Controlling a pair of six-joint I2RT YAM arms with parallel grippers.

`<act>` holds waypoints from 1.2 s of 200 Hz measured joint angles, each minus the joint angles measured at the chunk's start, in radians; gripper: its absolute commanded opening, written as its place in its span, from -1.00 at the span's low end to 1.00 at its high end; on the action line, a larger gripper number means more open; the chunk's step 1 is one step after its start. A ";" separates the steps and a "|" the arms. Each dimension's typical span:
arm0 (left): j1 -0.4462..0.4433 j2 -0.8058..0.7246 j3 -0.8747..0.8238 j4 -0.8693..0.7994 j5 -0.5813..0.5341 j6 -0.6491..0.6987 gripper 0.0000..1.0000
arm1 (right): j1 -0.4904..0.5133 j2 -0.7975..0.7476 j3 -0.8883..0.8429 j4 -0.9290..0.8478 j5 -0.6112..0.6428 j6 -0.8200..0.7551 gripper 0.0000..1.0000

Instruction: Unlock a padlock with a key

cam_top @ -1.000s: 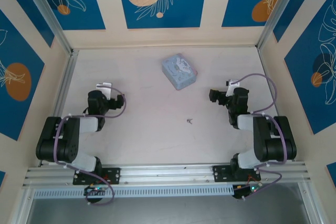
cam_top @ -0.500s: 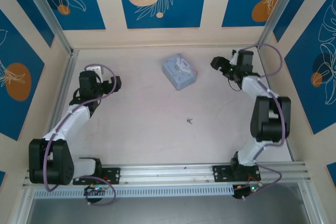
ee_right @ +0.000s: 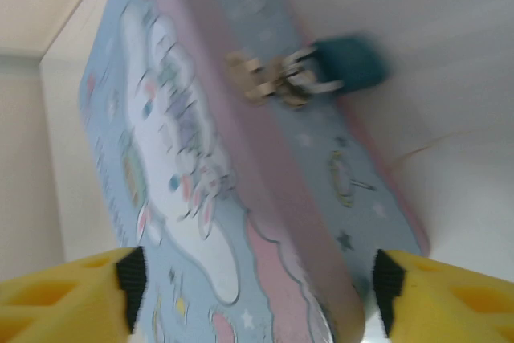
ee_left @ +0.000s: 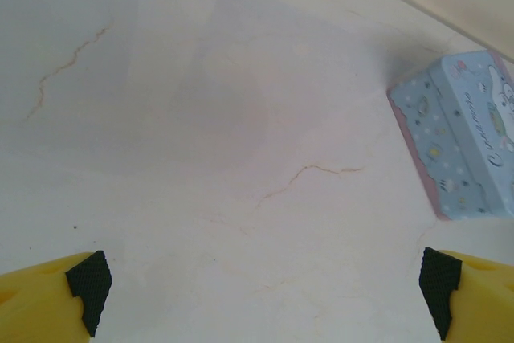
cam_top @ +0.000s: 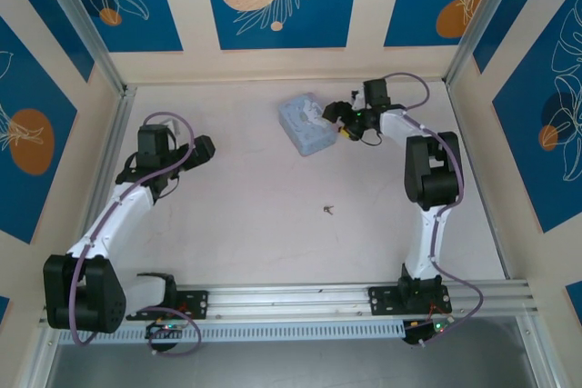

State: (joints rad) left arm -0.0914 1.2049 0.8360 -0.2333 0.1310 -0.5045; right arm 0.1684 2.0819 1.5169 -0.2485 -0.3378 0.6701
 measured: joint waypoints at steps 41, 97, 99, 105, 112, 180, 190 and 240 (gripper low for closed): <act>-0.006 0.084 0.020 0.008 0.019 -0.030 1.00 | 0.204 -0.214 -0.293 0.108 -0.100 0.001 0.50; -0.049 0.246 0.126 0.026 0.038 -0.067 1.00 | 0.183 -0.360 -0.312 0.161 -0.137 0.010 0.55; -0.052 0.250 0.129 0.028 0.039 -0.068 1.00 | 0.179 -0.358 -0.306 0.160 -0.136 0.010 0.56; -0.061 0.261 0.140 0.033 0.039 -0.070 1.00 | 0.157 -0.341 -0.275 0.149 -0.132 0.010 0.56; -0.071 0.273 0.148 0.037 0.042 -0.071 1.00 | 0.134 -0.315 -0.233 0.137 -0.126 0.009 0.57; -0.183 0.367 0.197 0.058 0.043 -0.093 1.00 | 0.027 0.177 0.534 -0.064 -0.061 -0.012 0.58; -0.201 0.372 0.203 0.058 0.041 -0.101 1.00 | 0.018 0.273 0.679 -0.101 -0.062 -0.014 0.57; -0.297 0.388 0.225 0.064 0.002 -0.149 1.00 | -0.012 0.585 1.036 -0.171 -0.113 0.030 0.57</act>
State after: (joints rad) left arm -0.3885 1.5929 1.0611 -0.1692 0.1333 -0.6533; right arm 0.1566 2.6667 2.5526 -0.4198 -0.4503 0.7002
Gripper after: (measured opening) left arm 0.999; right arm 0.786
